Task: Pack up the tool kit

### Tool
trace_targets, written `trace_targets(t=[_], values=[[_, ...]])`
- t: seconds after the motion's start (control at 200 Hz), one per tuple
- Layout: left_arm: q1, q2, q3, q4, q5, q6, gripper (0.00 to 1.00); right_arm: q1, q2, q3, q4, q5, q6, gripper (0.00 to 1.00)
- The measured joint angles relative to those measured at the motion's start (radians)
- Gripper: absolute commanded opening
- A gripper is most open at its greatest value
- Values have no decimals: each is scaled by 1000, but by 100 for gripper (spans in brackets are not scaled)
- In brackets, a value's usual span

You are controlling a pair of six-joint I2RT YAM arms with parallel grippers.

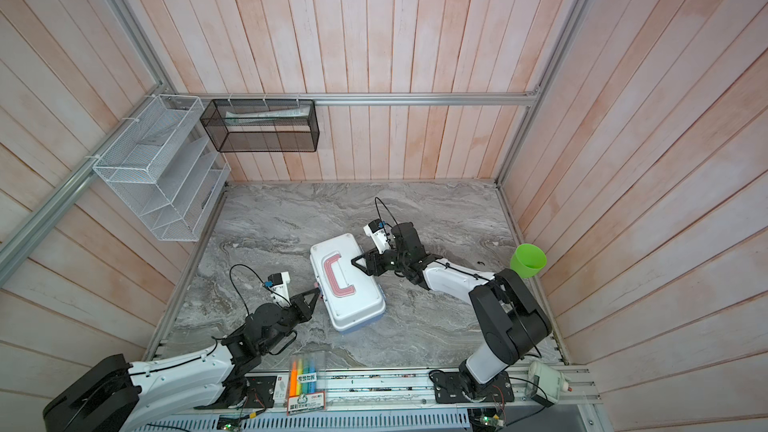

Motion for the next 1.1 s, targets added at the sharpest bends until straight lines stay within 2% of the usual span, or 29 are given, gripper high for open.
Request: trace_targets(t=[0.24,0.375,0.465,0.585,0.67,0.83,1.1], values=[[3,50,27,23,14,2,0,0,0,0,0,3,0,55],[2,8,50,-60,6,9,0,0,0,0,0,4,0,55],[3,-69,84,-172,-6,9,21,1,0,0,0,7,0,55],[8,-153,156,-366,-38,12,36,2,0,1,-1,11,-1,55],[9,-146,220,-505,-51,17,36,2,0,1,0,11,0,55],[9,-33,351,-726,-66,31,36,2,1,1,1,11,0,55],[10,42,377,-774,-43,61,36,2,1,2,2,11,0,55]])
